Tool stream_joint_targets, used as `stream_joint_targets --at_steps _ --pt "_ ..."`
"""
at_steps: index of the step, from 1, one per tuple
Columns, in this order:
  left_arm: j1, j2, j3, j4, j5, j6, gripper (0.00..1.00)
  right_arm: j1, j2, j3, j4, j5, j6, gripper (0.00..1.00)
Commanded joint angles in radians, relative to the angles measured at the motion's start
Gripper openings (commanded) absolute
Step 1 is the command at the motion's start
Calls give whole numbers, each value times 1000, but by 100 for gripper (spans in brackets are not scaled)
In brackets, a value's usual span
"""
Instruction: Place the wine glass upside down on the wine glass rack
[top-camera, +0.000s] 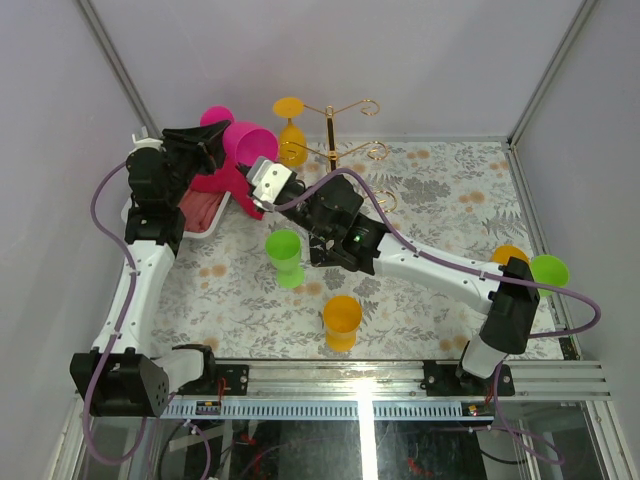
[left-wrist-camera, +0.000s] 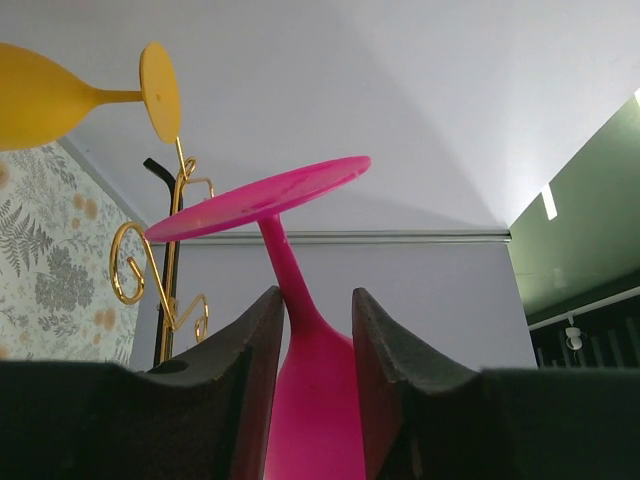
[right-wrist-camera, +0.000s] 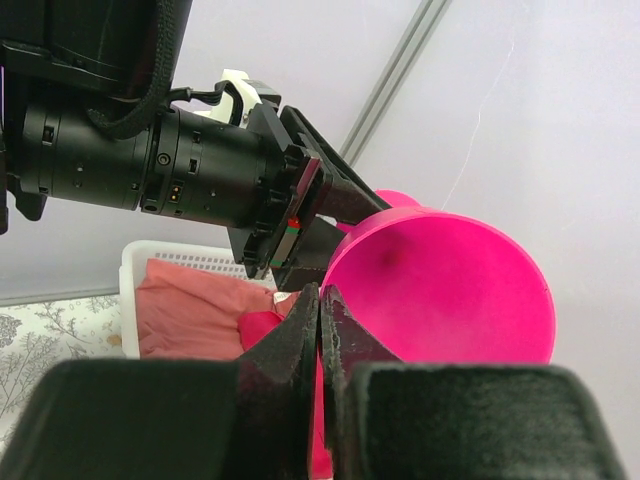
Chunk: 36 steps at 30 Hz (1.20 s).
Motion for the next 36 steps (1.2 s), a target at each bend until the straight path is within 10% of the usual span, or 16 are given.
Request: stream_joint_targets --at_steps 1,14,36 --pt "-4 5 -18 87 32 -6 28 13 -57 6 65 -27 14 0" --pt "-4 32 -36 200 60 -11 0 31 -33 -8 79 21 -61 0" --pt "126 159 72 328 22 262 0 -37 -129 4 -166 188 20 53"
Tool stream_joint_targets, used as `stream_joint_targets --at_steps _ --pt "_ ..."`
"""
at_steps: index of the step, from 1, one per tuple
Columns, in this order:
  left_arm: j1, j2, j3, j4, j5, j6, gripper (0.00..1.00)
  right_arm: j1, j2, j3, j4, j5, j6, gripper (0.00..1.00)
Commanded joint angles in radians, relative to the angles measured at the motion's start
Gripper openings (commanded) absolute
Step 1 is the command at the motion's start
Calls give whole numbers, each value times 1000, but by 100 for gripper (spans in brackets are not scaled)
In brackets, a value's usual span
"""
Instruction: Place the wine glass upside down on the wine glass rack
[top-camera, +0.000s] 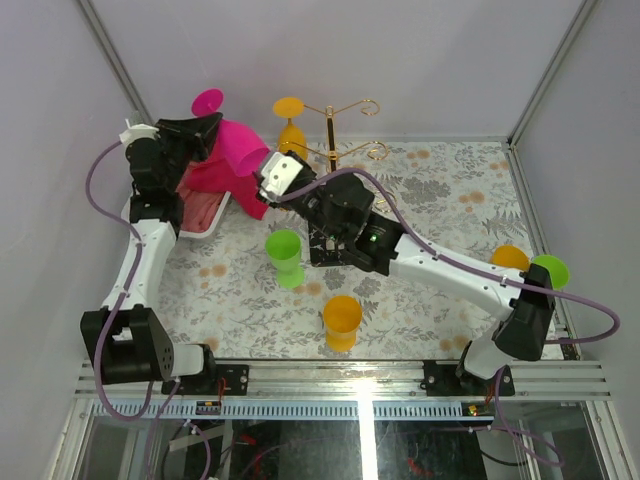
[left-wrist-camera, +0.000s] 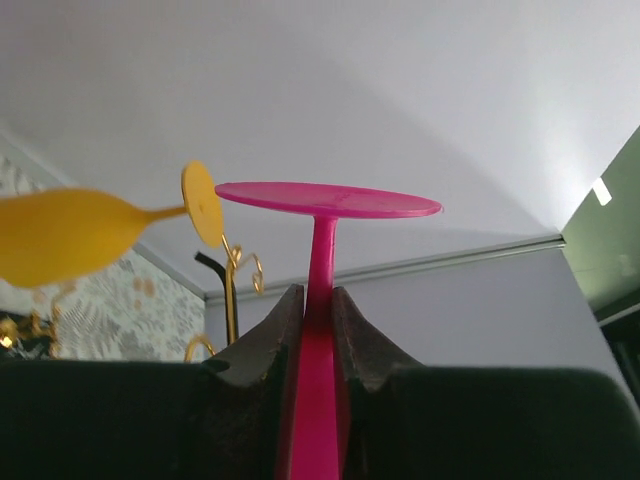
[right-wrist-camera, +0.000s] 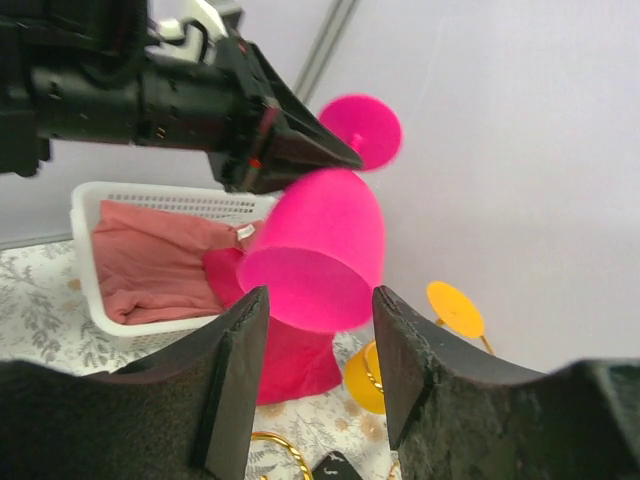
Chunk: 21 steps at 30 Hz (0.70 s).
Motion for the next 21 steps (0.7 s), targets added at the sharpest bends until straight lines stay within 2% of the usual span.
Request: stream_joint_targets --at_steps 1,4,8,13,17,19,21 --pt "59 -11 82 94 7 178 0 -46 -56 35 -27 55 52 56" --pt "92 -17 98 117 24 305 0 -83 -20 135 -137 73 89 65" --pt "103 -35 108 93 14 510 0 -131 89 351 -334 106 140 75" --pt "105 -79 96 37 26 783 0 -266 235 647 -618 55 292 83" --pt "104 -123 19 25 47 993 0 -389 343 865 -795 21 372 84" --pt "104 -149 -47 54 54 1063 0 -452 352 885 -827 -8 425 84" --pt "105 -175 -134 128 68 1107 0 -504 329 837 -820 -8 449 85"
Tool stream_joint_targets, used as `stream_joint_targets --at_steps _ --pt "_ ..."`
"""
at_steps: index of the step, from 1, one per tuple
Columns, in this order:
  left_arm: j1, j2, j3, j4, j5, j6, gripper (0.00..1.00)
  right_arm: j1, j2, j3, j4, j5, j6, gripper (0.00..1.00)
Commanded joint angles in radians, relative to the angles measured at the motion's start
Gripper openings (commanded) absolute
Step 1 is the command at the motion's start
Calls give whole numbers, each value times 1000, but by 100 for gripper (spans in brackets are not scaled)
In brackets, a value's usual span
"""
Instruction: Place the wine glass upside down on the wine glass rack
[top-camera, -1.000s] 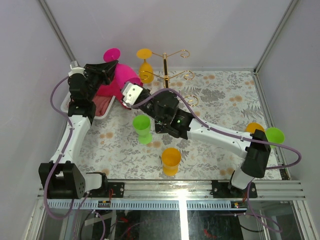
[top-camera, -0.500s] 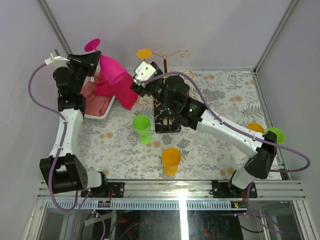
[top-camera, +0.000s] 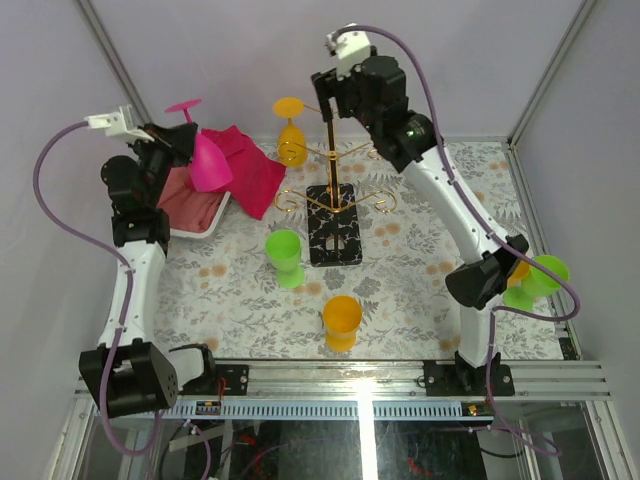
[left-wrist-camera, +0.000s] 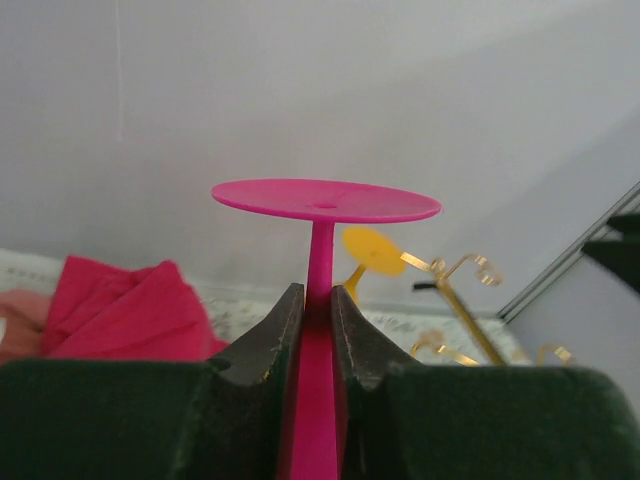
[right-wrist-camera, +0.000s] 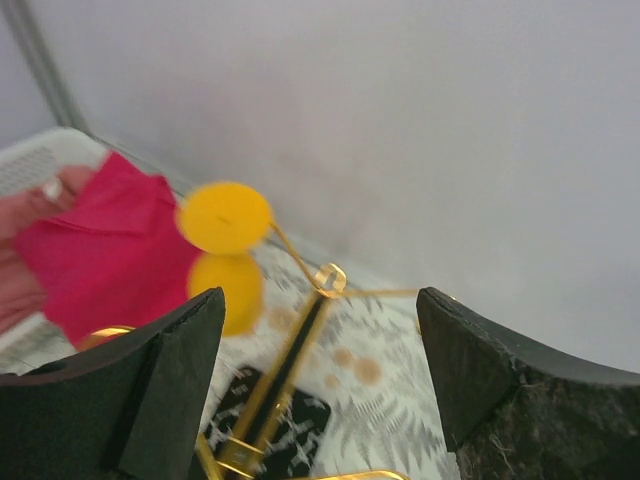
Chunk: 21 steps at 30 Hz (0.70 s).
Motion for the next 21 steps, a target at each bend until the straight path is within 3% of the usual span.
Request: stream_joint_targets --at_steps 1,10,15,21 --pt "5 -54 -171 173 43 228 0 -114 -45 -15 -111 -29 123 84" --pt "-1 -42 -399 538 59 276 0 -269 -196 -288 -77 12 156 88" --pt "-57 20 -417 577 86 384 0 -308 -270 -432 -10 17 163 89" --pt "-166 119 -401 623 77 454 0 -327 -292 -484 13 20 145 89"
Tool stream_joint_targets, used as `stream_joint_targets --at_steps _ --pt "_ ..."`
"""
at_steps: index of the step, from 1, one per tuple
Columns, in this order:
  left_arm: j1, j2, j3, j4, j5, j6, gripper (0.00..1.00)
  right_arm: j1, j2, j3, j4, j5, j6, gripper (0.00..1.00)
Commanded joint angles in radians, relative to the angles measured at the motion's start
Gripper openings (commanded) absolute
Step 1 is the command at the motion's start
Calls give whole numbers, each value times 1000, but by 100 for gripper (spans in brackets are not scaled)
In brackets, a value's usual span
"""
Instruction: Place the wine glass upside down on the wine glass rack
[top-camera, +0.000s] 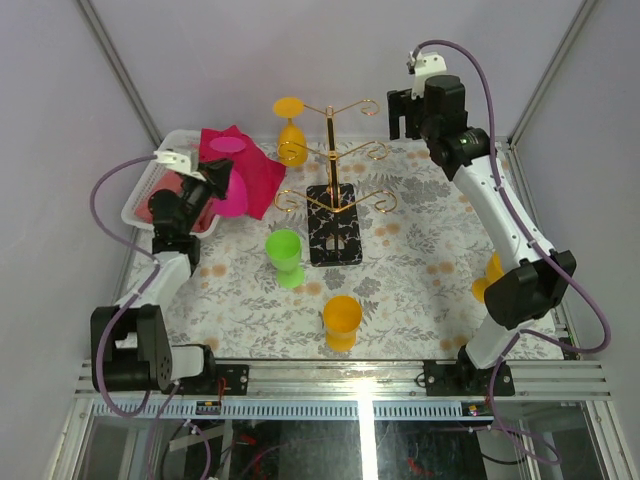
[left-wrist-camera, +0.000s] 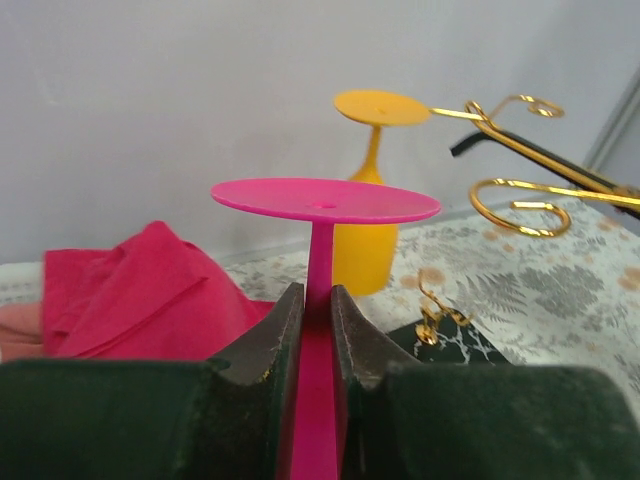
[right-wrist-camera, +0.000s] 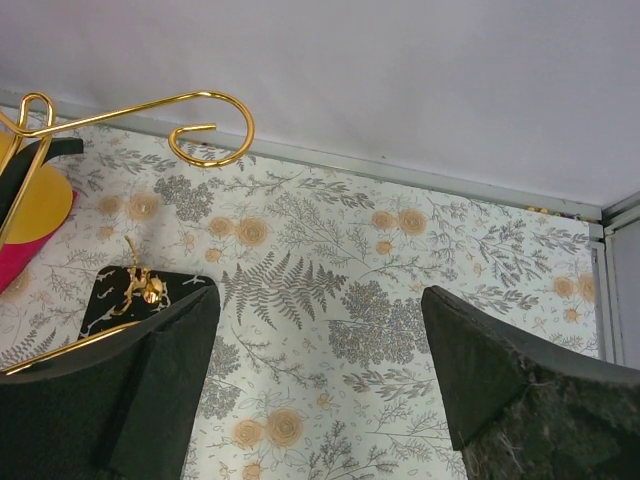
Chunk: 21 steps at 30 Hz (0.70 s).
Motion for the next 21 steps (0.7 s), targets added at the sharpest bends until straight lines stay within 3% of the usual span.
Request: stream_joint_targets --at_steps 1,9,21 --pt "-78 61 7 165 -7 90 0 -10 -47 -25 85 13 -13 89" --pt "-172 128 -46 397 -81 70 0 -29 -80 -69 126 20 -70 92" --pt "-255 177 -65 471 -78 61 0 -46 -69 -77 139 10 -99 92"
